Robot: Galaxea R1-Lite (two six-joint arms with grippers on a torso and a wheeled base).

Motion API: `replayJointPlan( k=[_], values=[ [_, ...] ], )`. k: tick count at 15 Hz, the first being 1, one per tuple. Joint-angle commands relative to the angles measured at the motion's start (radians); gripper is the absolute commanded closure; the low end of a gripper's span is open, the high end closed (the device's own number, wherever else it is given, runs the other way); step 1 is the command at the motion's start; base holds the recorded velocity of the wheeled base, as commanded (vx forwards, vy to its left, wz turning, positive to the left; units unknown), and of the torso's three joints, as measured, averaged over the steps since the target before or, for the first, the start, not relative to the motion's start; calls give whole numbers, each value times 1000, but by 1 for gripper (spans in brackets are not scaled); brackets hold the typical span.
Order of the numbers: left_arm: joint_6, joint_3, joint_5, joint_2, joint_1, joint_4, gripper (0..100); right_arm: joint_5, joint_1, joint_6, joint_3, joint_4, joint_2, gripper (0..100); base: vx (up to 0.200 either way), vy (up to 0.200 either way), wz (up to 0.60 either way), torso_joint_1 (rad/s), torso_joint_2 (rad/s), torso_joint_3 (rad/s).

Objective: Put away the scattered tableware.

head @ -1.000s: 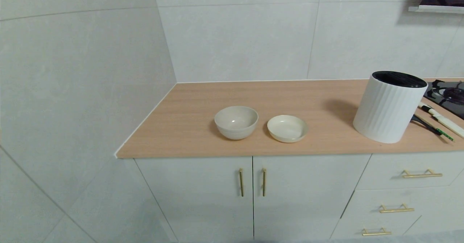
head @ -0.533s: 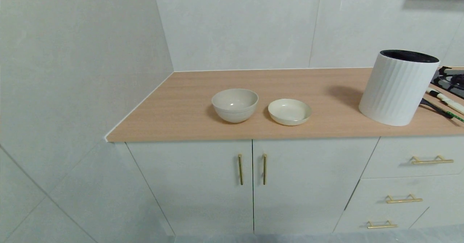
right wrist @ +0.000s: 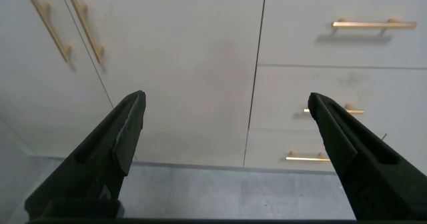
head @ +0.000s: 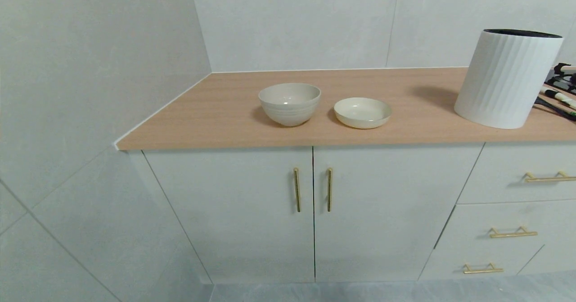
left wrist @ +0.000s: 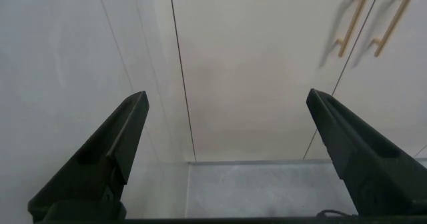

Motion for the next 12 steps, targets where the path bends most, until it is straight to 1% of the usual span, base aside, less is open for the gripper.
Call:
replayJointPlan(
  k=[1, 5, 8, 12],
  values=[
    [0, 0, 0, 2, 0, 0, 0, 1, 0, -1, 0, -1, 1, 0, 0, 0, 0, -154, 456, 310],
    [0, 0, 0, 2, 0, 1, 0, 1, 0, -1, 0, 0, 1, 0, 0, 0, 0, -137, 455, 313],
    [0, 0, 0, 2, 0, 1, 0, 1, 0, -1, 0, -1, 1, 0, 0, 0, 0, -85, 411, 313],
    [0, 0, 0, 2, 0, 0, 0, 1, 0, -1, 0, -1, 1, 0, 0, 0, 0, -27, 108, 73]
  ],
)
